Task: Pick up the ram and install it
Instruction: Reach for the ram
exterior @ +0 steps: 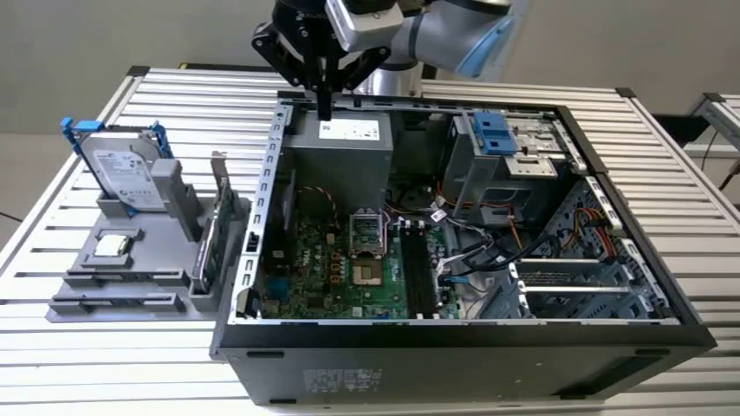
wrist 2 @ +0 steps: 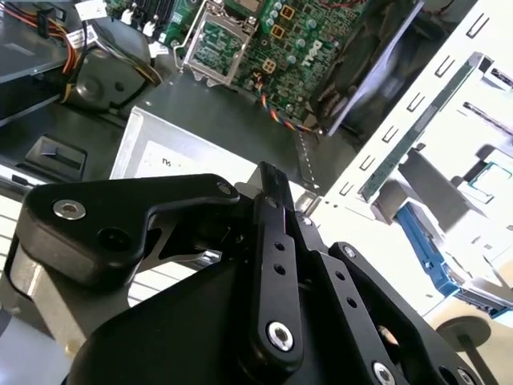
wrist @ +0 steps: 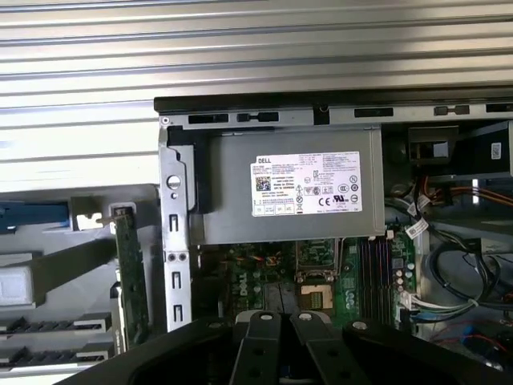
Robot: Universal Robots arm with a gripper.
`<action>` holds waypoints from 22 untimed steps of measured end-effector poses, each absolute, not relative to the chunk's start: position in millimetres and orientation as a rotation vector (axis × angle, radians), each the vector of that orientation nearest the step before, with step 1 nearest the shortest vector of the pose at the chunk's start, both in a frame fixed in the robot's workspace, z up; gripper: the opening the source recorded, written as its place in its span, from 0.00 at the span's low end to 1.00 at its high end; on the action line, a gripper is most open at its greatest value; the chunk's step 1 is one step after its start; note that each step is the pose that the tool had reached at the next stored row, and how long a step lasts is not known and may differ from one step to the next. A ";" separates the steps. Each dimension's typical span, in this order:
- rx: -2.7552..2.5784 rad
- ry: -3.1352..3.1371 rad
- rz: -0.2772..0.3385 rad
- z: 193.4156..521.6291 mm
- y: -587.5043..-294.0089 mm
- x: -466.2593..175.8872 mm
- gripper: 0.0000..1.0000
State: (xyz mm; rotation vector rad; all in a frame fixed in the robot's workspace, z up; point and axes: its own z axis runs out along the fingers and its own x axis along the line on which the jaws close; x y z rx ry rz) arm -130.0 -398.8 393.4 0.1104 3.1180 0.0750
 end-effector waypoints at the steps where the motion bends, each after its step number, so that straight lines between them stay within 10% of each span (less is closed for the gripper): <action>1: 0.111 3.118 0.075 393.4 -398.8 -131.1 0.00; 22: 0.110 3.118 0.075 393.4 -398.8 -154.2 0.00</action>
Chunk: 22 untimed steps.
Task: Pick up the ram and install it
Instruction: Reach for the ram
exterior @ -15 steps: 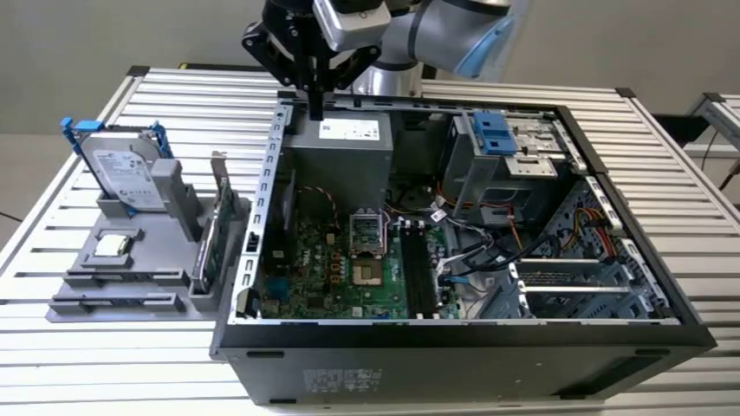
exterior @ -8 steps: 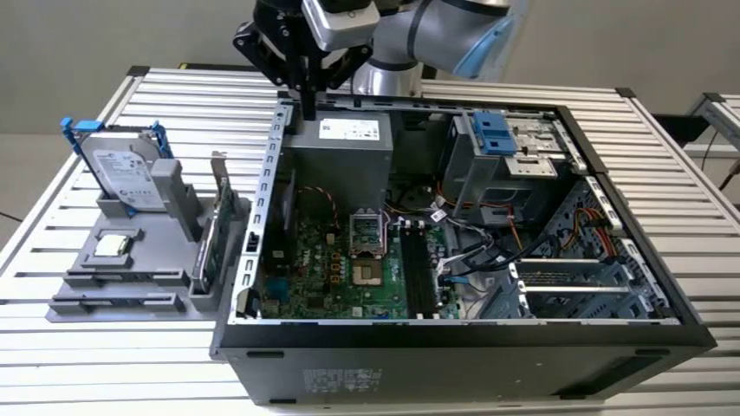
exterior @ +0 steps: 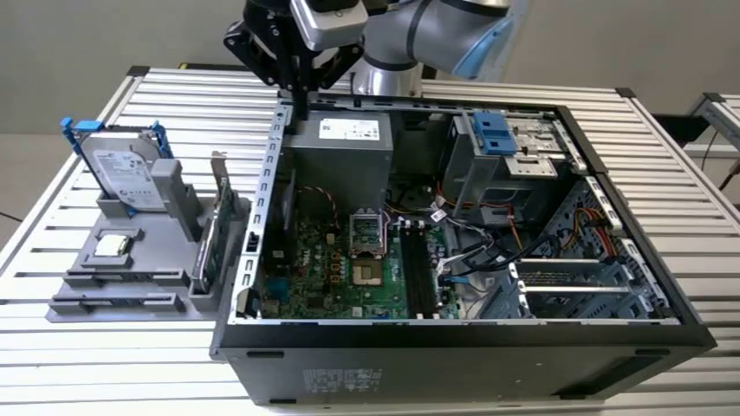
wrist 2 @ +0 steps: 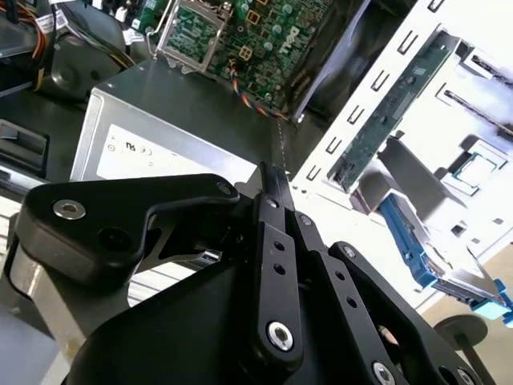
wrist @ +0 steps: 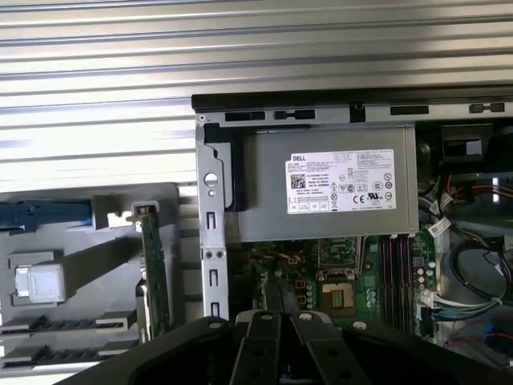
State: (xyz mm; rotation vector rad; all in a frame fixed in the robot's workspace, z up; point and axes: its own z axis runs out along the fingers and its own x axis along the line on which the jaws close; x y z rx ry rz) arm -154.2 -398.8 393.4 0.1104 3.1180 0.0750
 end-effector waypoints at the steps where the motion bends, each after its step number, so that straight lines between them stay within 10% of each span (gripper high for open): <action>1: 0.110 3.118 0.075 393.4 -398.8 -155.2 0.00; 22: 0.110 3.118 0.075 393.4 -398.8 -174.3 0.00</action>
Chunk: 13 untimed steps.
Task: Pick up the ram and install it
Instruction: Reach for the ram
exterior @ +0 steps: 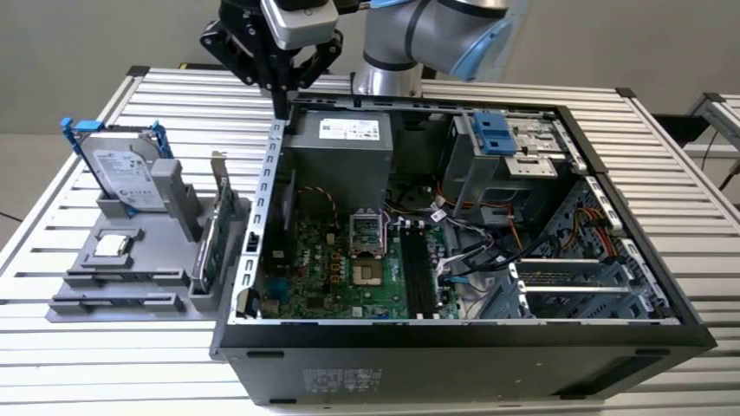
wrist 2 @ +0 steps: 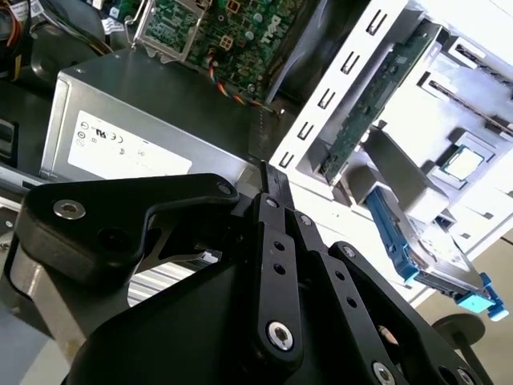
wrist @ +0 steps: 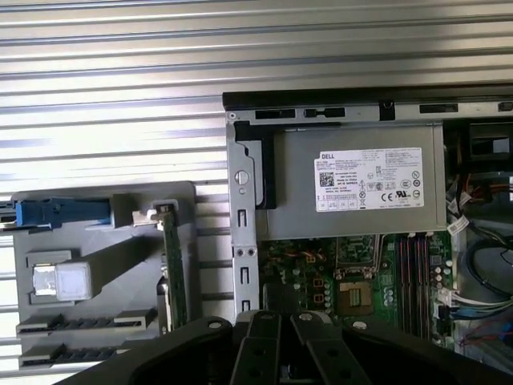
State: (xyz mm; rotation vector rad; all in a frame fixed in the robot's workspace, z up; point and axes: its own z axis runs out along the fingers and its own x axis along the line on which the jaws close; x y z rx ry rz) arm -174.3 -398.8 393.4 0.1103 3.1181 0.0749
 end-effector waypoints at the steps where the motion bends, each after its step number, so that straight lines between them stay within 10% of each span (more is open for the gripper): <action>1: 0.110 3.118 0.075 393.4 -398.8 -175.1 0.00; 13: 0.111 3.118 0.075 393.3 -398.8 -185.1 0.00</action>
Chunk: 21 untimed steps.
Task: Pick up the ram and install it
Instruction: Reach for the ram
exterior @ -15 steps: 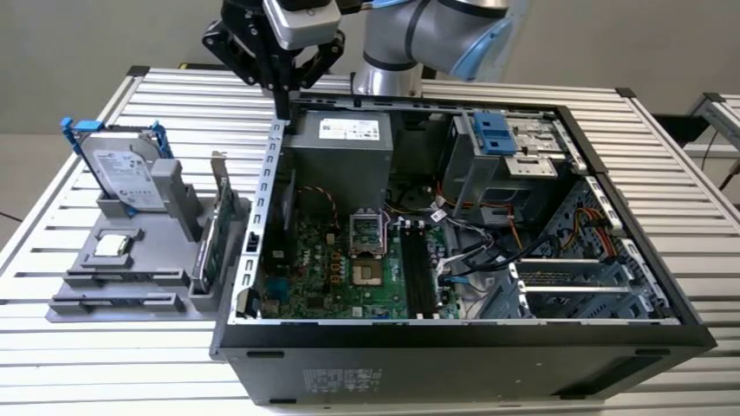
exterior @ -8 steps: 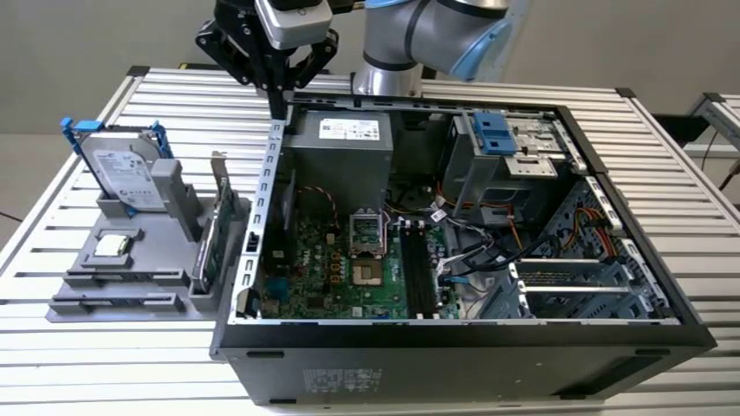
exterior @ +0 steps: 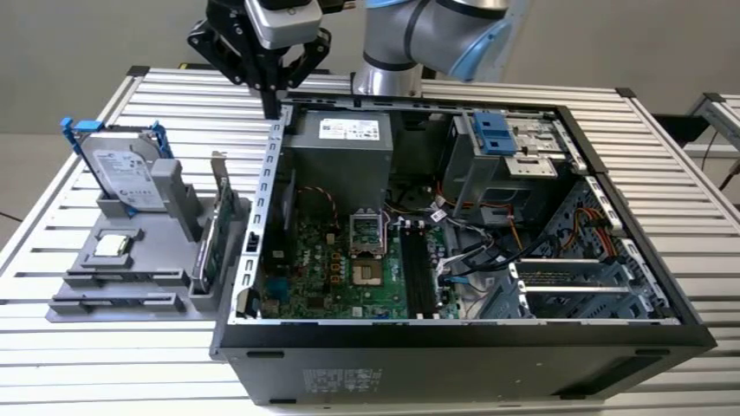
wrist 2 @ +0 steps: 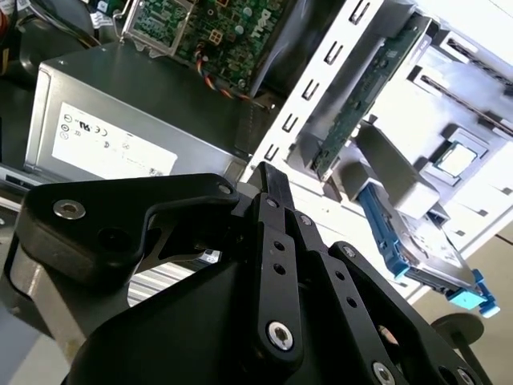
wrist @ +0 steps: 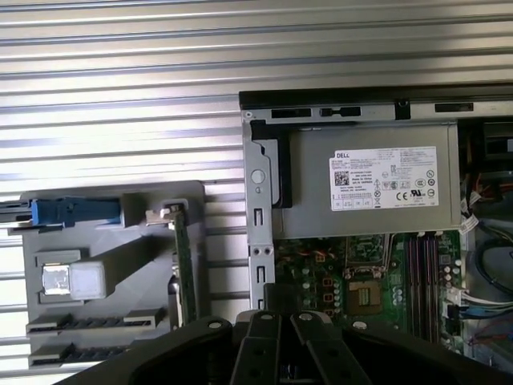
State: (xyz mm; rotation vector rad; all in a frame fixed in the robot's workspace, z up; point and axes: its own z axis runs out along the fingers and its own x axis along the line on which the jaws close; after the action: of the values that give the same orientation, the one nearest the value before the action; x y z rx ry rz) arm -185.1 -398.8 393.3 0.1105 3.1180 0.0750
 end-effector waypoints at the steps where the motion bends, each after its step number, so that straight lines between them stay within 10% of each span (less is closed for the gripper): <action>1: 0.110 3.118 0.075 393.4 -398.8 -186.0 0.00; 21: 0.110 3.118 0.075 393.4 -398.8 -203.7 0.00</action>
State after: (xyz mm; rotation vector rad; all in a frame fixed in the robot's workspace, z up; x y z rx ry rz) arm -203.7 -398.8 393.4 0.1105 3.1180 0.0750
